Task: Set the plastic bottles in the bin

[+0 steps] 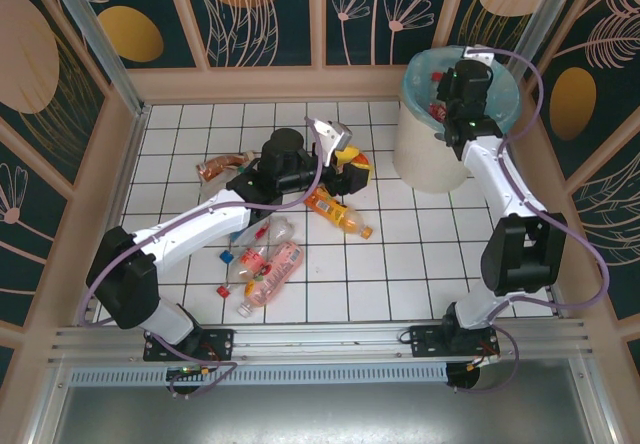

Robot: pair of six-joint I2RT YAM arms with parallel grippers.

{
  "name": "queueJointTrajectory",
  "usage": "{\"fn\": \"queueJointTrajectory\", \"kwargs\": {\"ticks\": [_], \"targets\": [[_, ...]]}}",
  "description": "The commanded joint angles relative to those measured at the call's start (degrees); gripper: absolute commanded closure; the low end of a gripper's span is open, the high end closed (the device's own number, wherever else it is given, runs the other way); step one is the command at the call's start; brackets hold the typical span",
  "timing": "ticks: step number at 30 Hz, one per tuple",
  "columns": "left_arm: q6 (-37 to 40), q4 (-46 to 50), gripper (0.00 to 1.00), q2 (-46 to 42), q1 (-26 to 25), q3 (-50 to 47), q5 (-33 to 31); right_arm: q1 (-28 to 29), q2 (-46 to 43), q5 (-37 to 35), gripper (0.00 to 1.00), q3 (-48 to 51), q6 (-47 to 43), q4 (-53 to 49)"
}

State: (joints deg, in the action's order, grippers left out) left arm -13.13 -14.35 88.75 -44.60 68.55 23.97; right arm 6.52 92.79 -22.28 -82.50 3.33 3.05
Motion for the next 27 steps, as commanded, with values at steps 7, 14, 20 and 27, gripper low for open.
{"fn": "queueJointTrajectory", "kwargs": {"ticks": [7,14,20,27], "targets": [[0.3,-1.3,0.33,0.29,-0.25,-0.36,-0.24,-0.42,0.96,-3.83,0.76,5.54,-0.35,7.86],[0.29,-1.27,0.32,0.2,-0.25,-0.26,-0.24,-0.56,-2.41,-0.62,0.47,8.58,3.37,4.55],[0.63,-0.93,0.32,-0.2,-0.31,-0.18,-0.49,-0.64,-5.13,0.35,0.29,5.94,6.08,1.64],[1.02,-0.14,0.32,-0.81,-0.3,0.13,-1.97,-0.54,-8.69,3.17,0.29,4.66,9.67,0.22]]}}
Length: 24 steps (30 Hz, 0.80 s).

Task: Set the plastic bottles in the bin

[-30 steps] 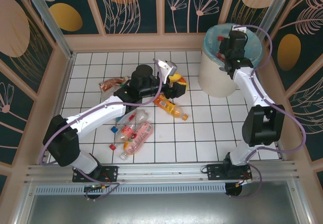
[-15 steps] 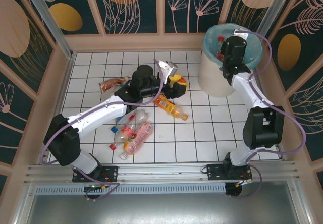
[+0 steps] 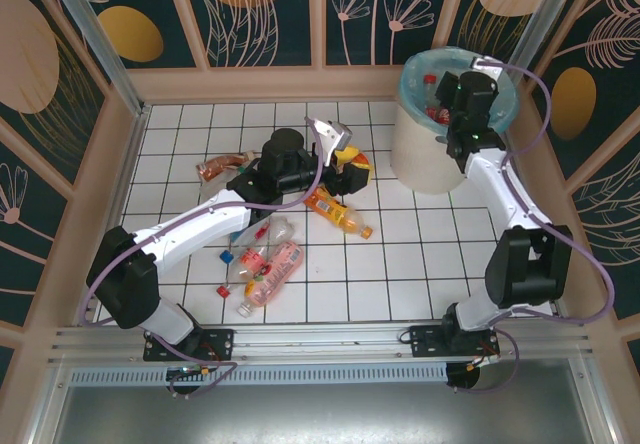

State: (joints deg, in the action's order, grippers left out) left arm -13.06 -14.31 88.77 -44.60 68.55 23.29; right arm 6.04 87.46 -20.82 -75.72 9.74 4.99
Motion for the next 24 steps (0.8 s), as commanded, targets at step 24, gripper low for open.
{"fn": "queueJointTrajectory", "kwargs": {"ticks": [24], "targets": [[-15.33,26.79,0.27,-26.46,-0.32,-13.69,-28.72,36.2,-19.1,9.04,0.32,15.54,5.34,-1.08]]}}
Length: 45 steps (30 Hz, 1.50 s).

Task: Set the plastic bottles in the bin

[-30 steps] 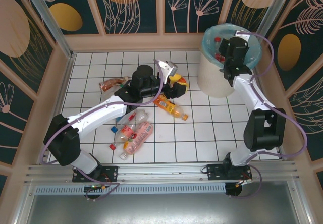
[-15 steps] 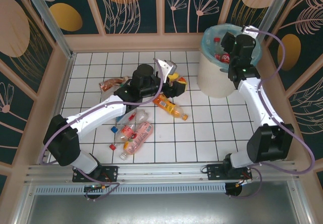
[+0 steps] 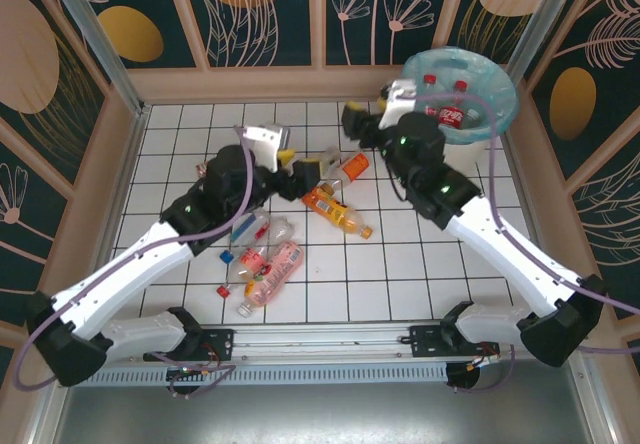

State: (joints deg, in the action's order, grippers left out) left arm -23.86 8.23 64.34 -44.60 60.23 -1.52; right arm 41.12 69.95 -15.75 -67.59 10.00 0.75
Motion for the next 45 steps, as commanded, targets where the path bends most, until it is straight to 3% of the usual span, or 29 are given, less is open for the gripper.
{"fn": "queueJointTrajectory", "kwargs": {"ticks": [1,9,18,25,31,45], "targets": [[-5.06,4.09,0.27,-3.23,-0.26,-7.64,-4.14,1.16,-2.58,4.12,0.32,10.78,8.92,4.73],[-4.07,-0.94,0.29,-7.45,-0.3,-17.62,-3.89,1.4,-15.37,0.41,0.37,36.38,42.12,10.22],[7.92,-1.24,0.29,-2.08,-0.31,-12.66,2.61,1.01,-23.85,-0.05,0.35,53.13,63.35,12.58],[10.31,-2.06,0.29,-0.82,-0.25,-10.59,3.85,-0.33,-20.91,3.58,0.35,61.01,72.51,23.22],[9.64,-1.61,0.29,-1.27,-0.31,-11.39,4.18,-0.61,-13.29,5.79,0.36,65.11,80.07,35.84],[10.41,-1.11,0.29,-3.47,-0.3,-13.03,3.27,0.4,2.56,5.86,0.4,66.42,91.01,52.86]]}}
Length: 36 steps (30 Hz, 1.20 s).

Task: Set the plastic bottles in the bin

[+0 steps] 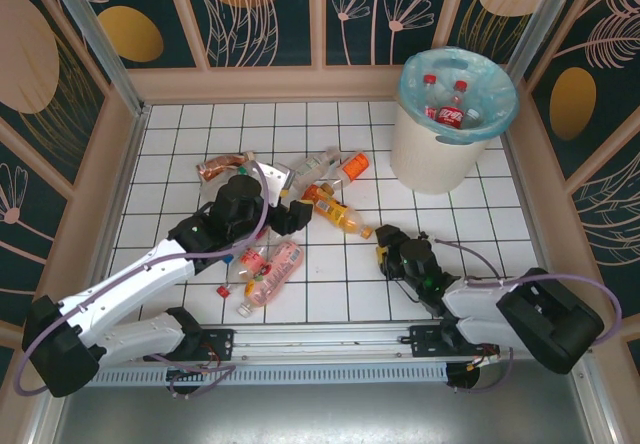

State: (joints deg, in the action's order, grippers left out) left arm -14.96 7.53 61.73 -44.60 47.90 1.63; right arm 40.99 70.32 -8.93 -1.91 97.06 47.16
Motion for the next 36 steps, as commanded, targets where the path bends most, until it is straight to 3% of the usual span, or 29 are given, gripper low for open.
{"fn": "queueJointTrajectory", "kwargs": {"ticks": [1,9,14,20,24,28,36], "targets": [[1.69,-0.41,0.29,-0.83,-0.23,-0.75,0.13,0.87,3.35,-1.24,0.41,0.97,4.96,8.02],[1.79,-0.41,0.29,-0.98,-0.26,-1.05,-0.35,3.15,15.39,-2.46,0.44,2.04,12.37,21.06],[2.22,-0.32,0.29,-1.42,-0.29,-1.28,-1.03,5.28,28.46,-3.35,0.53,2.22,17.63,36.4],[2.55,0.25,0.29,-2.46,-0.27,-1.55,-1.58,10.54,44.22,-8.48,0.47,2.27,27.63,50.47],[2.82,0.64,0.29,-3.19,-0.31,-1.84,-2.13,12.69,44.65,-11.26,0.46,1.98,28.54,49.5],[3.09,0.08,0.28,-3.55,-0.26,-2.28,-2.35,12.82,39.59,-15.08,0.46,3.8,29.58,45.8],[3.9,-1.0,0.28,-1.5,-0.27,-1.12,-2.2,10.41,17.3,-15.58,0.41,-0.06,23.88,13.18]]}}
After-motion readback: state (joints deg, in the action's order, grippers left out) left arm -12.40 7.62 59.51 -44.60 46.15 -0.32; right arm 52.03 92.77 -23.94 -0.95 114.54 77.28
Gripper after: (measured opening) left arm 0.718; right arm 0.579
